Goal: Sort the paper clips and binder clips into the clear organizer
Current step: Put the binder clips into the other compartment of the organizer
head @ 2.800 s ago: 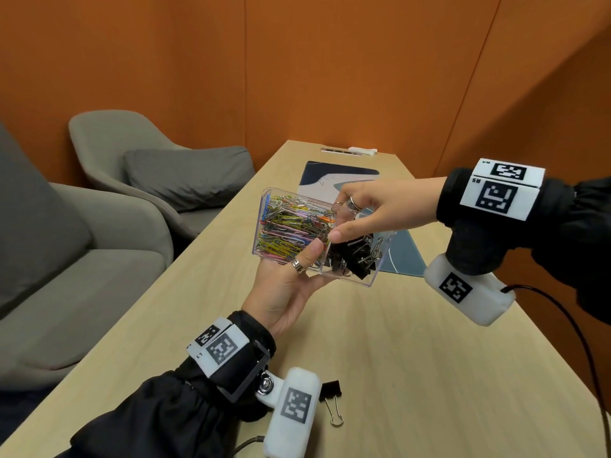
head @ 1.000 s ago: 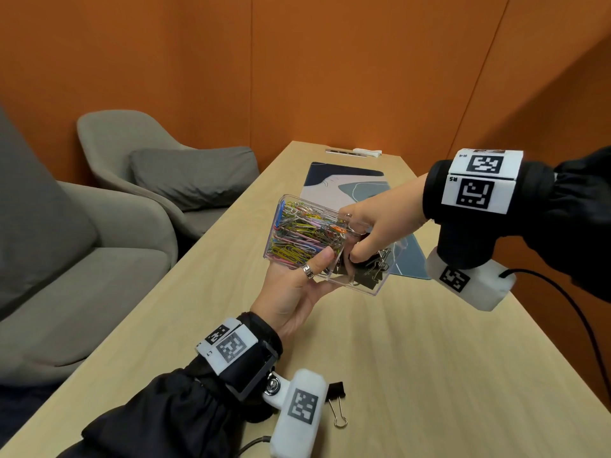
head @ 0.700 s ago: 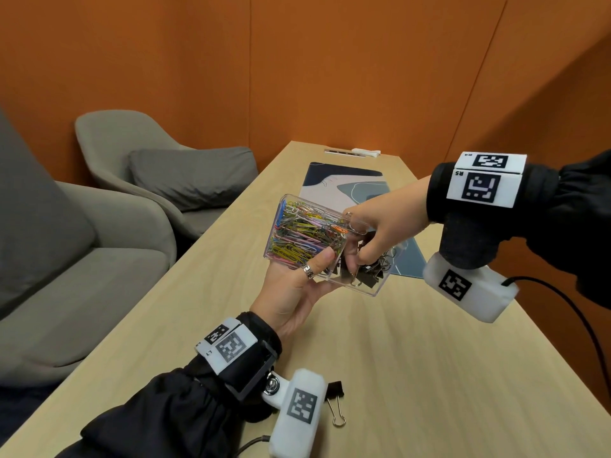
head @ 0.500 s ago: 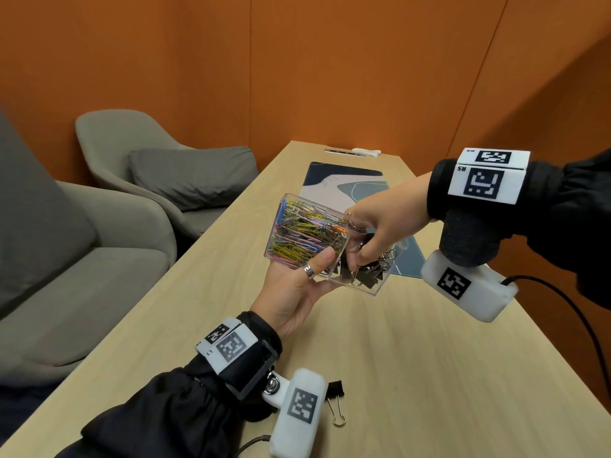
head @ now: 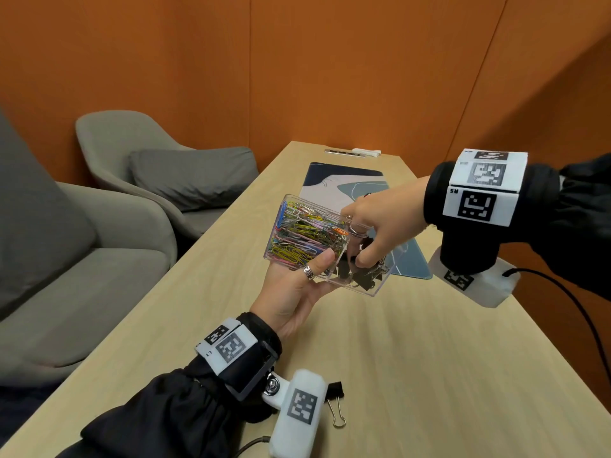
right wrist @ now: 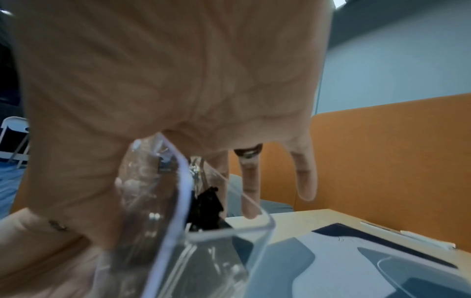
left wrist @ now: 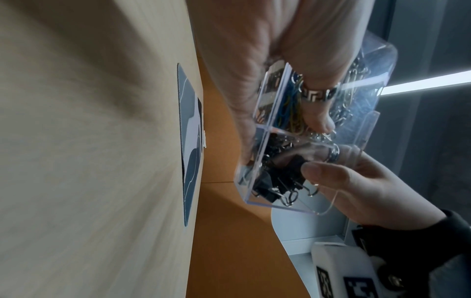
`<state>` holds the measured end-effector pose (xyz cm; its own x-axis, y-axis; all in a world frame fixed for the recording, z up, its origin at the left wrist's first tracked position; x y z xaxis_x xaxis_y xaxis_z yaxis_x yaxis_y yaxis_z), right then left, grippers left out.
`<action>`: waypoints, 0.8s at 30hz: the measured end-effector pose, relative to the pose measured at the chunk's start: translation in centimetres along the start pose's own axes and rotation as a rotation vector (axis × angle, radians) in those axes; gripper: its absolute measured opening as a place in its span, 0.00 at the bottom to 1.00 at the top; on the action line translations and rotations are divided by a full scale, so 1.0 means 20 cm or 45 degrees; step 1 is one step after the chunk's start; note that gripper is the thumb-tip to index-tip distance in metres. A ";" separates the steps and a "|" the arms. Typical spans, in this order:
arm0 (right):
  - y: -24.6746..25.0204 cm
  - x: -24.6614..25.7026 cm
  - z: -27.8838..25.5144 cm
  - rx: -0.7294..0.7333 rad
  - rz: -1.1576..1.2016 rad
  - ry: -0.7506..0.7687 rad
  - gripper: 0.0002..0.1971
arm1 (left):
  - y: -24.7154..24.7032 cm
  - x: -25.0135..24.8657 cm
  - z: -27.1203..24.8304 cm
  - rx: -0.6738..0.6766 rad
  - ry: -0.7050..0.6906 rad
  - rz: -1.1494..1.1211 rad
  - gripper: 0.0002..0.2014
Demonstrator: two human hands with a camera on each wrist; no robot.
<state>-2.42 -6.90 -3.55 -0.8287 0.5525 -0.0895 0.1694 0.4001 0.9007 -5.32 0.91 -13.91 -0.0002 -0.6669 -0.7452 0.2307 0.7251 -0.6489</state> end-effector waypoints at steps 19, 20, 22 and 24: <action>0.01 0.01 -0.01 -0.053 0.051 -0.084 0.17 | 0.00 0.00 0.00 -0.004 -0.002 -0.034 0.20; 0.01 0.01 -0.01 -0.049 0.030 -0.094 0.17 | 0.00 0.00 0.00 0.002 0.000 -0.032 0.19; 0.02 0.01 0.00 -0.043 0.038 -0.083 0.16 | 0.00 0.00 0.00 0.006 0.005 -0.034 0.18; 0.02 0.02 0.00 -0.044 0.097 -0.065 0.17 | 0.01 0.00 0.00 -0.010 0.012 -0.029 0.17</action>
<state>-2.65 -6.56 -3.16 -0.7856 0.6174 -0.0411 0.2115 0.3303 0.9199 -5.20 0.99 -13.95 -0.0148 -0.6816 -0.7316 0.2230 0.7110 -0.6669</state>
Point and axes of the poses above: each hand's wrist, its own z-axis towards the middle knuckle, its own y-axis out of the back of the hand, x = y × z, the point moved 6 cm from there along z, towards the middle knuckle, and after that the axes turned 13 degrees about y, right-handed, at the moved point
